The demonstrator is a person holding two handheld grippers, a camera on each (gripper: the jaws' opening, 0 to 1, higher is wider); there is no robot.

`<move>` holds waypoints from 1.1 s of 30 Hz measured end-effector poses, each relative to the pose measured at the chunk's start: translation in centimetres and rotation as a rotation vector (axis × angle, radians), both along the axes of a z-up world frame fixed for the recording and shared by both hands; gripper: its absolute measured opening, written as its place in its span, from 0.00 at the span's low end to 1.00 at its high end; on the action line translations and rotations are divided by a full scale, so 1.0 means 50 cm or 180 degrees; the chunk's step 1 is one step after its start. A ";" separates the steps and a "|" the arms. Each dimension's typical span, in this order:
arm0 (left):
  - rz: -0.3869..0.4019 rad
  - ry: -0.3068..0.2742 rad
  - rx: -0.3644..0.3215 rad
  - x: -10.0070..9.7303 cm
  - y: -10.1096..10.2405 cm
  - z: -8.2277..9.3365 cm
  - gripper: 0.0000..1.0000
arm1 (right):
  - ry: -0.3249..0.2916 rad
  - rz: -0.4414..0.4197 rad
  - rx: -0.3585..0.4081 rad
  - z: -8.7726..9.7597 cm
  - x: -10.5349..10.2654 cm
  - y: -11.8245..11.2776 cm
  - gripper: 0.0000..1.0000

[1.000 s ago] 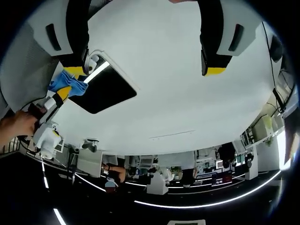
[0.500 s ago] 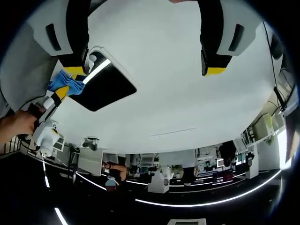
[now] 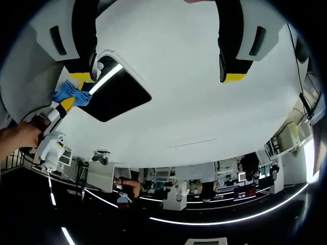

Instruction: Wipe the mirror surface with the cleaning cloth until all visible marks leave the cleaned area.

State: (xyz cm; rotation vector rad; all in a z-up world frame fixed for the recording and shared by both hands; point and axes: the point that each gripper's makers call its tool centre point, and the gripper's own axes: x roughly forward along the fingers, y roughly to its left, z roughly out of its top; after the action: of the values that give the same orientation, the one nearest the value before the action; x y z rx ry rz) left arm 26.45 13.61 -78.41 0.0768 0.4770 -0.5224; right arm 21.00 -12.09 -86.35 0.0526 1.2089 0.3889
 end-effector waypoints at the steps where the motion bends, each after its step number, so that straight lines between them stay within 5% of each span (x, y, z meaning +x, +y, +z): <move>1: -0.0002 0.0001 -0.0003 0.000 -0.001 0.000 0.99 | 0.0004 -0.0007 0.0002 0.000 0.000 -0.003 0.00; 33: -0.0081 -0.0019 0.0058 0.007 -0.003 0.004 0.99 | 0.0032 -0.0182 -0.0043 -0.002 0.004 -0.058 0.00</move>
State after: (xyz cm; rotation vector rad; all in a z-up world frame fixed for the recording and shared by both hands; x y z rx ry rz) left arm 26.82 13.48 -78.23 0.1020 0.4753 -0.5428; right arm 21.21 -15.00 -86.43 0.0772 1.2173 0.3308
